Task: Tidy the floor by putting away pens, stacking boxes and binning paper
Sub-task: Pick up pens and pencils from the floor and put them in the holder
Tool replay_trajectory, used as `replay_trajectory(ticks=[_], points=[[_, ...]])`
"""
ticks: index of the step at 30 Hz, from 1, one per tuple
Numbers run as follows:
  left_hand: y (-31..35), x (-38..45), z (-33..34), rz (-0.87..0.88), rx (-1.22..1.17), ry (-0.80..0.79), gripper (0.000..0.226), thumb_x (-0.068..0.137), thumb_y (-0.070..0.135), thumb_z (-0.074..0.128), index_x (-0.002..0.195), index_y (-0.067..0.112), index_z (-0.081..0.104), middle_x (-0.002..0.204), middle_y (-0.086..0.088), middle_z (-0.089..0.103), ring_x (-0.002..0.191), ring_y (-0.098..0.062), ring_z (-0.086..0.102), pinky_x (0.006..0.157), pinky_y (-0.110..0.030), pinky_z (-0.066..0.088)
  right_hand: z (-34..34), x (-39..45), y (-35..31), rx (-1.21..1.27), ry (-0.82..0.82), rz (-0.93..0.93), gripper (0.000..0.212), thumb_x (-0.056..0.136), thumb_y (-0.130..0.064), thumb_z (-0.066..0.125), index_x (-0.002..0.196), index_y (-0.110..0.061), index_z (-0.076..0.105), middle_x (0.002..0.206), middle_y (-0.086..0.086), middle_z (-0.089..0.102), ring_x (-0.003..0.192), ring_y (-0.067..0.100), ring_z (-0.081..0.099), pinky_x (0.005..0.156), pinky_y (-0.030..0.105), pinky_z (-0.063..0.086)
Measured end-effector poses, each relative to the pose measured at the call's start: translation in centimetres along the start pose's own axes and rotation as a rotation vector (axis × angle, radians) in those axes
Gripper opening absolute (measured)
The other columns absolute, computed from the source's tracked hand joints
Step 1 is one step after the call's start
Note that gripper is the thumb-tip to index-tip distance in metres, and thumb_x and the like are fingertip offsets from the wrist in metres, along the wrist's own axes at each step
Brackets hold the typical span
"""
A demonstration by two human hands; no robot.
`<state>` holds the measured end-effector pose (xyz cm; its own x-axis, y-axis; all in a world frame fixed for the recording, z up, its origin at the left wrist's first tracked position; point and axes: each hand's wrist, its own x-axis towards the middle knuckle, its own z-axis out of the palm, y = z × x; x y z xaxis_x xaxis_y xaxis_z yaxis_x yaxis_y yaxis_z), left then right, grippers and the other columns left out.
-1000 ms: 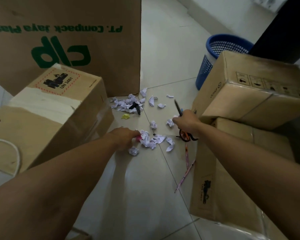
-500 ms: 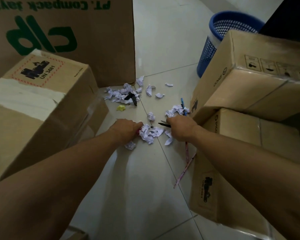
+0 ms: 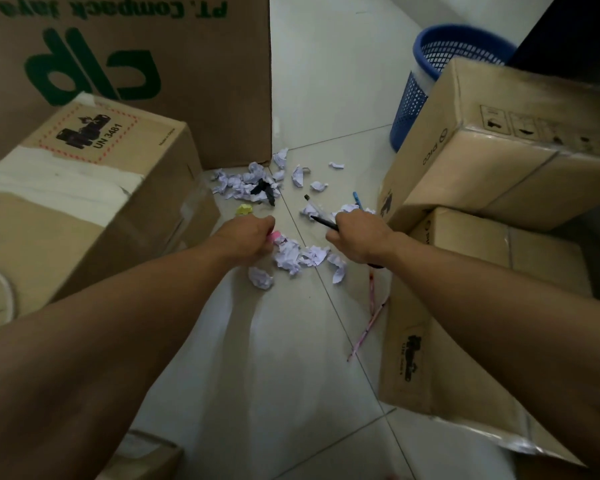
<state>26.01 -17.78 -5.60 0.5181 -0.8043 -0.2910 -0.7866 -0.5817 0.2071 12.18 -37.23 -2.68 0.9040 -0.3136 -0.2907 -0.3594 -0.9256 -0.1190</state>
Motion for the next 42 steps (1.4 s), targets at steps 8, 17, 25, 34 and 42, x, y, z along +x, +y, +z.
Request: replay_trajectory(ticks=[8,17,25,34,42], points=[[2.2,-0.3,-3.0,0.024,-0.072,-0.086,0.016,0.097,0.033,0.059,0.095,0.02,0.05,0.095,-0.006,0.058,0.086,-0.024,0.055,0.071,-0.033,0.039,2.7,-4.9,-5.1,0.499,0.085,0.439,0.025,0.102,-0.023,0.045,0.088,-0.005,0.055,0.107,0.028,0.064,0.105,0.043,0.06,0.069,0.033,0.033],[5.8,-2.1,-3.3,0.179,-0.006,-0.128,0.02,0.099,0.037,0.055,0.105,0.018,0.054,0.089,-0.005,0.058,0.078,-0.022,0.054,0.062,-0.031,0.036,9.6,-10.6,-6.5,0.556,0.241,0.926,0.05,0.097,-0.007,0.053,0.144,0.002,0.035,0.127,0.019,0.064,0.114,0.035,0.065,0.088,0.041,0.053],[6.6,-2.9,-2.7,0.224,-0.02,-0.197,0.023,0.099,0.035,0.056,0.113,0.016,0.056,0.098,-0.009,0.066,0.081,-0.023,0.063,0.075,-0.039,0.055,11.2,-11.9,-5.4,0.534,0.081,0.966,0.026,0.102,-0.014,0.05,0.12,-0.005,0.066,0.12,0.012,0.071,0.109,0.028,0.068,0.088,0.037,0.057],[4.9,-2.8,-3.8,0.029,-0.281,-0.191,0.022,0.097,0.029,0.062,0.114,0.016,0.056,0.09,-0.015,0.067,0.065,-0.028,0.069,0.046,-0.033,0.056,9.4,-10.5,-5.3,0.725,0.346,0.883,0.04,0.092,-0.036,0.055,0.114,-0.004,0.062,0.113,0.017,0.067,0.103,0.037,0.065,0.084,0.041,0.056],[5.2,-1.9,-3.8,-0.052,-0.632,-0.097,0.018,0.094,0.022,0.065,0.109,0.016,0.058,0.083,-0.017,0.072,0.049,-0.022,0.059,0.039,-0.025,0.045,8.5,-8.1,-4.9,0.6,0.114,0.869,0.046,0.1,-0.038,0.055,0.131,-0.005,0.052,0.133,0.016,0.062,0.12,0.034,0.061,0.09,0.035,0.049]])
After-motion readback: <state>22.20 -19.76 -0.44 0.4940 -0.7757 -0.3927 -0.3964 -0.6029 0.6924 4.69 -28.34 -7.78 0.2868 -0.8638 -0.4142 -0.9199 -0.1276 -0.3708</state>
